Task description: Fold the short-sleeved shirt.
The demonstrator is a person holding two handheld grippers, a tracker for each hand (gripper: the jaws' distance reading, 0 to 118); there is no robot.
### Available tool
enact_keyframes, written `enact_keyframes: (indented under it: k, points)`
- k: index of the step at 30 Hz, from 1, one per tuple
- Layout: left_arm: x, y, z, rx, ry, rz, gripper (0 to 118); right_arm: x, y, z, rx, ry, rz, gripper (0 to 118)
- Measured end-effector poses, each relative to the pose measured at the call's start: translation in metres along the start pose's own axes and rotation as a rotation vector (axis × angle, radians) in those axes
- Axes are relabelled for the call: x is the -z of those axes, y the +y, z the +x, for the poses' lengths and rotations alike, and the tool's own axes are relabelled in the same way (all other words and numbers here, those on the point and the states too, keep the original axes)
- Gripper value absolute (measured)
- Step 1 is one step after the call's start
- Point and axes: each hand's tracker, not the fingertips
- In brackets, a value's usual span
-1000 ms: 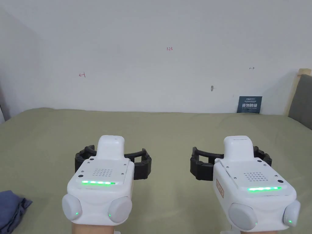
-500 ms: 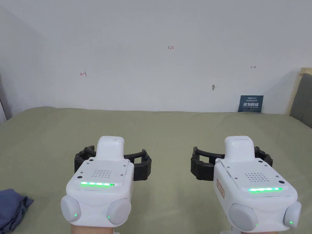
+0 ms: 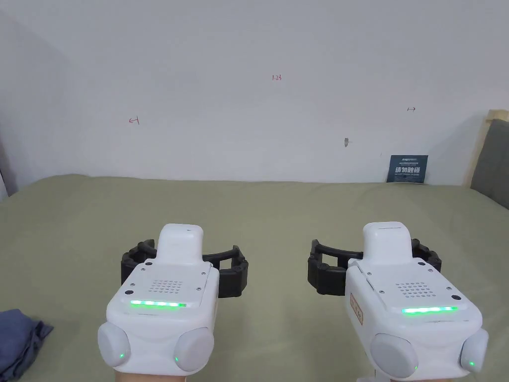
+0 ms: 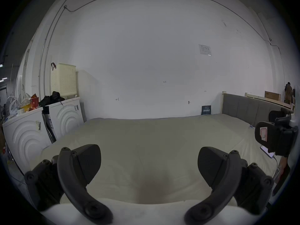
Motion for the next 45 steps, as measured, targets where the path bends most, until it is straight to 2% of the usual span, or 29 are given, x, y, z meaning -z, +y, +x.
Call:
enact_keyframes:
  k: [25, 28, 32, 39, 45]
  points:
    - [-0.006, 0.0, -0.002, -0.013, -0.002, -0.006, 118, -0.005, 0.0, 0.0, 0.019, 0.002, 0.002, 118]
    - [-0.009, 0.001, -0.001, -0.014, -0.003, -0.016, 118, -0.002, 0.003, -0.003, -0.023, -0.042, -0.051, 118]
    - [-0.011, 0.003, -0.002, -0.016, 0.004, -0.023, 118, -0.004, 0.007, -0.002, -0.021, -0.002, -0.086, 118]
    - [-0.014, 0.008, -0.003, -0.017, -0.002, -0.023, 118, -0.009, 0.013, -0.009, 0.002, -0.079, -0.124, 118]
    - [-0.016, 0.011, -0.003, -0.02, -0.003, -0.028, 118, -0.011, 0.016, -0.003, 0.046, -0.059, -0.114, 118]
